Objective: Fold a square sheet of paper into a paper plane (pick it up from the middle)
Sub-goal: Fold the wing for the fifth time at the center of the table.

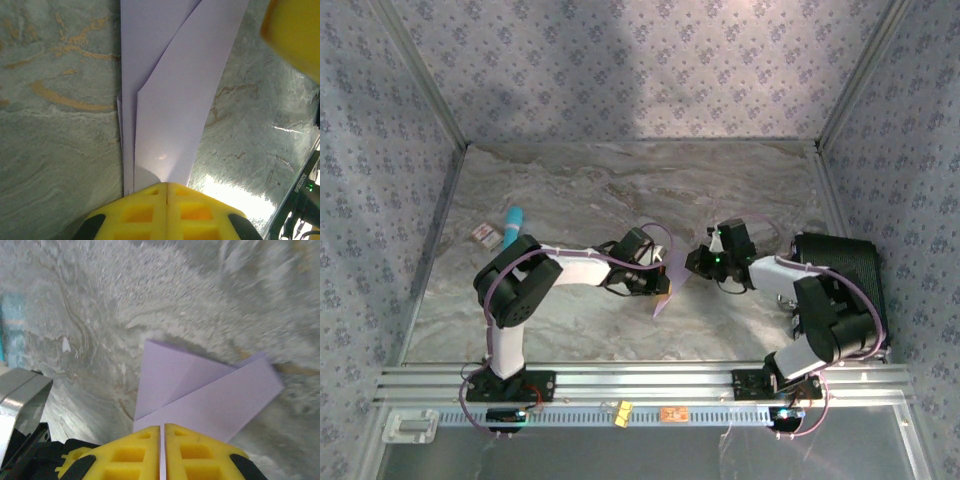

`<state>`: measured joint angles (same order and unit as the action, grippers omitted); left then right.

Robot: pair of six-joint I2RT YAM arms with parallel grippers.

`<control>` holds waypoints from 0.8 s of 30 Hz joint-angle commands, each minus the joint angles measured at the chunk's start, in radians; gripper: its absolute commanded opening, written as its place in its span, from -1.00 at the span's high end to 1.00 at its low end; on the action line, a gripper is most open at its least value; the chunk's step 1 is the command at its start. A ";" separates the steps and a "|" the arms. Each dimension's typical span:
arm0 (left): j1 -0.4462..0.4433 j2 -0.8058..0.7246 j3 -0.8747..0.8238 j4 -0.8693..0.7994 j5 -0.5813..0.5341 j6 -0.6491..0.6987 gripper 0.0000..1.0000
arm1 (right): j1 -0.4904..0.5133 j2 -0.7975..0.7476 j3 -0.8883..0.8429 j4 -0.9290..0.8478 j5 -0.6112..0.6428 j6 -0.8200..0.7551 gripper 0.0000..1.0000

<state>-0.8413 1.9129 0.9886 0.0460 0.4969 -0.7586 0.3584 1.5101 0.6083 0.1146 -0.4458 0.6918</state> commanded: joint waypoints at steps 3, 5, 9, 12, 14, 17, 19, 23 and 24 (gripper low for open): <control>0.002 0.051 -0.037 -0.184 -0.080 0.002 1.00 | 0.006 0.054 0.016 0.048 -0.048 0.017 0.77; 0.003 0.048 -0.036 -0.186 -0.083 0.002 1.00 | 0.007 0.069 0.016 0.053 -0.056 0.017 0.77; 0.002 0.047 -0.036 -0.189 -0.086 0.002 1.00 | 0.001 0.097 0.012 0.003 -0.006 0.014 0.79; 0.003 0.046 -0.033 -0.190 -0.086 0.002 1.00 | -0.018 0.111 -0.007 -0.001 0.024 0.023 0.80; 0.003 0.043 -0.036 -0.190 -0.085 0.002 1.00 | -0.037 0.109 -0.018 0.011 0.019 0.031 0.80; 0.001 0.043 -0.037 -0.192 -0.087 0.002 1.00 | -0.049 0.076 -0.015 0.013 0.007 0.032 0.80; 0.002 0.042 -0.037 -0.189 -0.087 0.000 1.00 | -0.046 0.048 -0.008 0.007 -0.004 0.032 0.79; 0.001 0.042 -0.038 -0.179 -0.087 -0.007 1.00 | -0.015 -0.028 -0.015 -0.002 -0.009 0.044 0.79; 0.002 0.041 -0.039 -0.179 -0.087 -0.008 1.00 | -0.003 -0.040 -0.020 0.001 -0.012 0.050 0.79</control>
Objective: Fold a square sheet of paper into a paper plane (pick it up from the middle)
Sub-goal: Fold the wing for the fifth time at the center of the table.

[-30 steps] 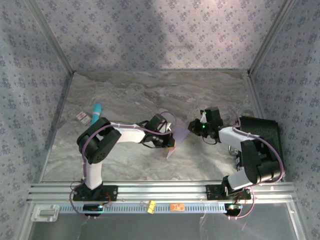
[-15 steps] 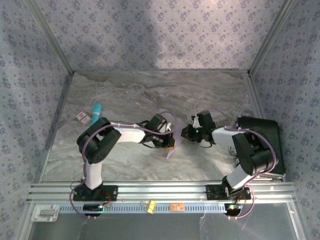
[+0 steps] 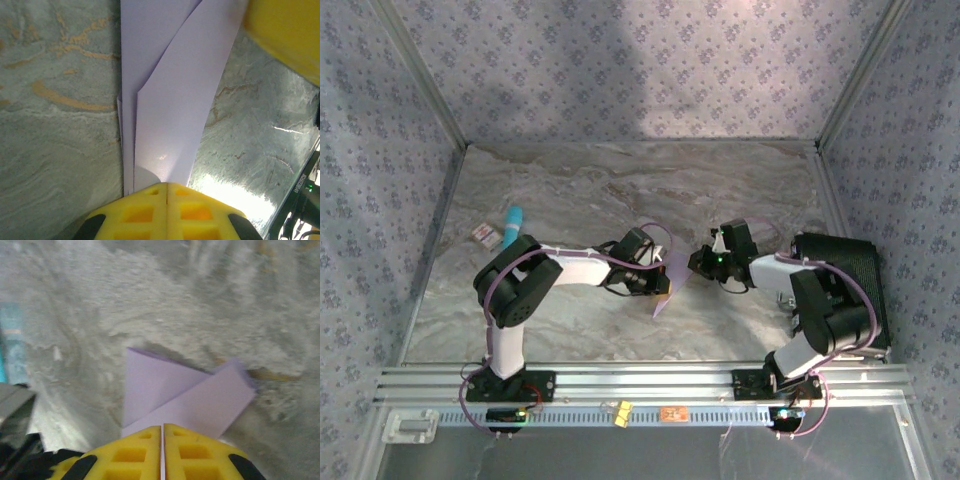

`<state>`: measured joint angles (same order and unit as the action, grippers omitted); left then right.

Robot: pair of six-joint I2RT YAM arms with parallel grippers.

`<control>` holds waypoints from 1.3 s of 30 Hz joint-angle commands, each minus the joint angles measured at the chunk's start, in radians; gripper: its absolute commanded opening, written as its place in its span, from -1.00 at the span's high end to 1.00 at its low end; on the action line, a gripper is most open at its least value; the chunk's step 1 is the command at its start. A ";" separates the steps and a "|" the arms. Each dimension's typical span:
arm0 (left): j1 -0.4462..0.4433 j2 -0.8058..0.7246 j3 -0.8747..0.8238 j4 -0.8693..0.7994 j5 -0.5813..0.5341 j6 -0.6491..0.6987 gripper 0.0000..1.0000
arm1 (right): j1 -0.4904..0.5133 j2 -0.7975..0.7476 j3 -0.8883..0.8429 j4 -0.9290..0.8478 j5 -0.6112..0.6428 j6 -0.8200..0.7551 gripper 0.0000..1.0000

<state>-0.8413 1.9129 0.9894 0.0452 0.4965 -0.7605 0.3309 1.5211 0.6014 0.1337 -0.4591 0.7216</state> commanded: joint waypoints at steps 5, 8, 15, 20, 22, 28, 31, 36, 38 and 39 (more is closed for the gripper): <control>0.003 0.041 -0.040 -0.177 -0.090 -0.007 1.00 | 0.109 -0.055 -0.067 0.038 -0.009 0.083 0.84; 0.002 0.038 -0.041 -0.178 -0.090 -0.007 1.00 | 0.152 -0.047 -0.100 0.062 0.011 0.129 0.87; 0.003 0.026 -0.057 -0.171 -0.093 -0.013 1.00 | 0.186 -0.026 -0.149 0.117 -0.018 0.149 0.90; 0.002 0.023 -0.070 -0.163 -0.088 -0.015 1.00 | 0.185 -0.031 -0.139 0.136 -0.045 0.146 0.91; 0.002 0.025 -0.070 -0.163 -0.088 -0.017 1.00 | 0.187 -0.031 -0.131 0.130 -0.044 0.144 0.91; 0.001 0.026 -0.066 -0.160 -0.086 -0.018 1.00 | 0.191 -0.023 -0.135 0.111 -0.023 0.144 0.92; 0.003 0.026 -0.064 -0.161 -0.087 -0.017 1.00 | 0.192 -0.008 -0.156 0.093 0.003 0.138 0.92; 0.003 0.026 -0.064 -0.161 -0.085 -0.016 1.00 | 0.171 0.023 -0.199 0.151 -0.010 0.160 0.93; 0.002 0.026 -0.066 -0.163 -0.087 -0.014 1.00 | 0.164 0.002 -0.189 0.144 -0.010 0.160 0.92; 0.003 0.024 -0.065 -0.165 -0.088 -0.012 1.00 | 0.159 -0.014 -0.175 0.129 -0.012 0.153 0.92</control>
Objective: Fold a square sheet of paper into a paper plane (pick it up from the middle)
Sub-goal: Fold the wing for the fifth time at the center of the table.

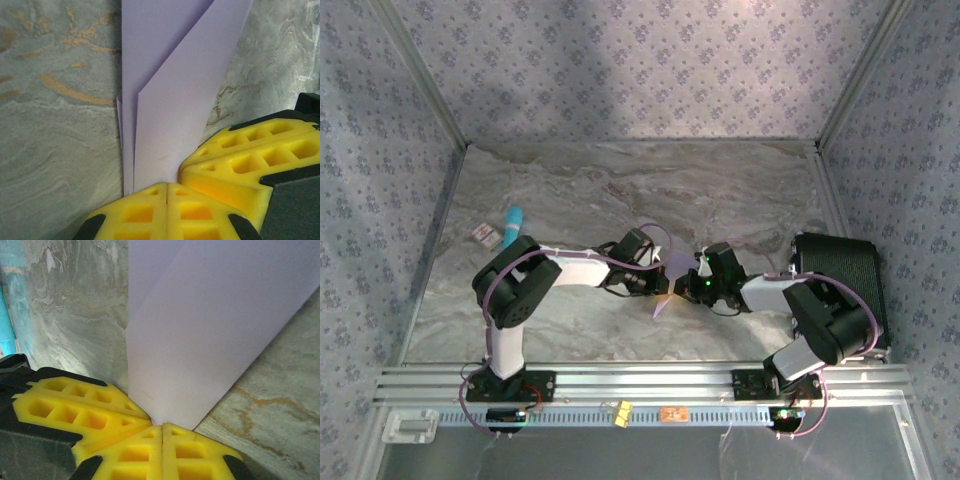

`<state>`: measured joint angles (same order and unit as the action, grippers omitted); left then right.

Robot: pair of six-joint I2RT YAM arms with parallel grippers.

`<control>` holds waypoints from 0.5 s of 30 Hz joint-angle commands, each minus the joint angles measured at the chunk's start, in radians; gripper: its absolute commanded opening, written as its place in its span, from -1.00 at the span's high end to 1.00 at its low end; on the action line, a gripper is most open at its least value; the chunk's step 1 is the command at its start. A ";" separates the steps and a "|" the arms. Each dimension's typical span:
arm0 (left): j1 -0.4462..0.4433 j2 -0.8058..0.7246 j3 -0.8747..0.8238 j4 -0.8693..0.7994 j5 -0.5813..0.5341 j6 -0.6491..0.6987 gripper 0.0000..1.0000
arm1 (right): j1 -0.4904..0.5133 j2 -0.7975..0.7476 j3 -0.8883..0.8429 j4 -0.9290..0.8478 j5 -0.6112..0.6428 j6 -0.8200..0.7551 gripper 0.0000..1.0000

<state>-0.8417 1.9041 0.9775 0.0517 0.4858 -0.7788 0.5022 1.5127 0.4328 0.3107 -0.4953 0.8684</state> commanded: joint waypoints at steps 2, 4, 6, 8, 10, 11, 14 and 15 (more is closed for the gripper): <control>0.004 0.034 -0.054 -0.173 -0.077 0.006 1.00 | -0.025 -0.036 0.022 -0.086 0.025 -0.007 0.92; 0.004 0.033 -0.053 -0.174 -0.078 0.006 1.00 | -0.047 -0.057 0.049 -0.108 0.025 -0.019 0.91; 0.004 0.033 -0.054 -0.173 -0.080 0.006 1.00 | -0.077 -0.056 0.078 -0.117 0.017 -0.037 0.90; 0.003 0.033 -0.053 -0.173 -0.080 0.006 1.00 | -0.107 -0.033 0.108 -0.118 -0.003 -0.051 0.90; 0.004 0.033 -0.052 -0.173 -0.079 0.007 1.00 | -0.130 0.000 0.126 -0.100 -0.020 -0.050 0.90; 0.004 0.032 -0.051 -0.173 -0.079 0.006 1.00 | -0.140 0.017 0.132 -0.085 -0.030 -0.046 0.90; 0.004 0.032 -0.050 -0.173 -0.078 0.008 1.00 | -0.155 0.062 0.149 -0.074 -0.043 -0.045 0.90; 0.004 0.032 -0.048 -0.173 -0.078 0.007 1.00 | -0.156 0.073 0.150 -0.070 -0.036 -0.045 0.91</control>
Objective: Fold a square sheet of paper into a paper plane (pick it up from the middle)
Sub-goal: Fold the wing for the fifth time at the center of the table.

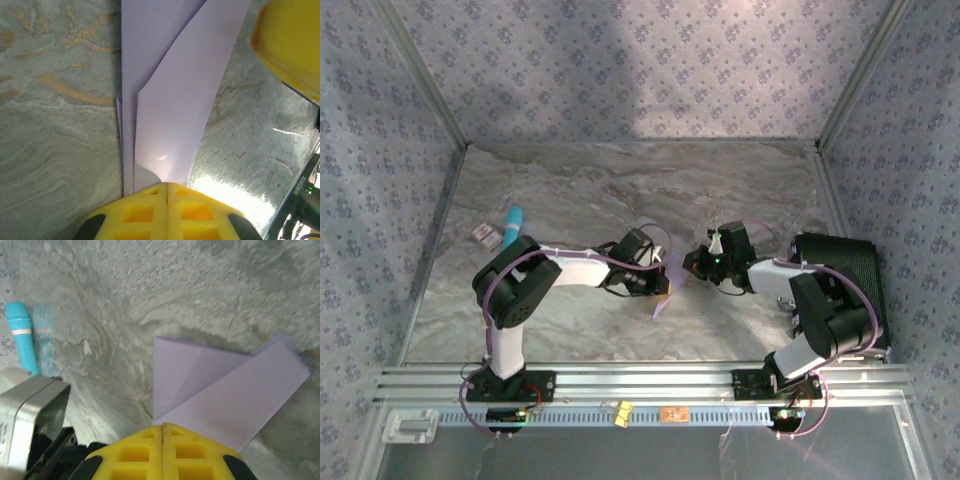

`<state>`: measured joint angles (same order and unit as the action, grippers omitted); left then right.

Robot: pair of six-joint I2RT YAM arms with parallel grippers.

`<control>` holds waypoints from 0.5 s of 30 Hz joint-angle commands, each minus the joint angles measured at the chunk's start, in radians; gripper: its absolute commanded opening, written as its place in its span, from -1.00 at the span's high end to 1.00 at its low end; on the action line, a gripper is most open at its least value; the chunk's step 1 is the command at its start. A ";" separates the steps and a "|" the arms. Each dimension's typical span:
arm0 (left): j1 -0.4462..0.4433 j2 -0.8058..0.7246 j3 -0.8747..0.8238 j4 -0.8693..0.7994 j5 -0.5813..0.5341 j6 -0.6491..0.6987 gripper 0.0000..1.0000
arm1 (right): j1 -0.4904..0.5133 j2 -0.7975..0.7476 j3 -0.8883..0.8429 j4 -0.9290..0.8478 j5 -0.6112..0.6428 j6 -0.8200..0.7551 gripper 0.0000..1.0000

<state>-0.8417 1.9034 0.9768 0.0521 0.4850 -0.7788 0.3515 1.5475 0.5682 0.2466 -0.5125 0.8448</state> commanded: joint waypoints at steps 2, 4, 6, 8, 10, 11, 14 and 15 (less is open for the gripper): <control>0.003 0.032 -0.044 -0.176 -0.076 0.009 1.00 | -0.009 0.055 0.012 -0.012 0.001 -0.027 0.91; 0.003 0.031 -0.043 -0.175 -0.074 0.011 1.00 | -0.017 0.078 0.002 -0.017 0.017 -0.036 0.91; 0.003 0.032 -0.040 -0.178 -0.074 0.012 1.00 | -0.025 0.092 -0.012 -0.013 0.034 -0.042 0.91; 0.004 0.030 -0.040 -0.179 -0.073 0.013 1.00 | -0.033 0.088 -0.015 -0.042 0.062 -0.062 0.91; 0.004 0.031 -0.040 -0.183 -0.073 0.016 1.00 | -0.049 0.078 -0.013 -0.042 0.058 -0.078 0.90; 0.004 0.032 -0.038 -0.186 -0.074 0.017 1.00 | -0.063 0.071 -0.012 -0.043 0.057 -0.085 0.89; 0.003 0.034 -0.041 -0.187 -0.073 0.019 1.00 | -0.109 0.071 0.001 -0.043 0.049 -0.100 0.89; 0.004 0.034 -0.042 -0.187 -0.074 0.019 1.00 | -0.124 0.075 0.007 -0.037 0.047 -0.099 0.89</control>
<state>-0.8417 1.9034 0.9771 0.0505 0.4854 -0.7780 0.2741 1.6215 0.5674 0.2504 -0.5133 0.7856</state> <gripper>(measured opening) 0.049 0.059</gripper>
